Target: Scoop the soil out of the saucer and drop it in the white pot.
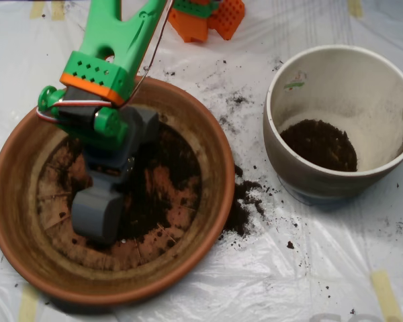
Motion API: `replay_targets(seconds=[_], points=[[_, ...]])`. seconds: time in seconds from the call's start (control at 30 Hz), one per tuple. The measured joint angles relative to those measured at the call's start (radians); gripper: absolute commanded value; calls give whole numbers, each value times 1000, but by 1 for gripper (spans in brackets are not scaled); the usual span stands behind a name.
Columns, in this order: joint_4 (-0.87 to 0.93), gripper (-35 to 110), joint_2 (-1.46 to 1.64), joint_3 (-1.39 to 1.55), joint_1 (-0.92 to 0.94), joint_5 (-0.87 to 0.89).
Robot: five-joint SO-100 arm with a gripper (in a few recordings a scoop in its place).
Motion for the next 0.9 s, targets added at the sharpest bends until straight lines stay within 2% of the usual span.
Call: replay_targets(seconds=[0.23, 0.53, 0.9], points=[[-41, 24, 3, -92, -3, 3], [-91, 26, 54, -58, 3, 8], [-371, 22, 364, 437, -9, -25]])
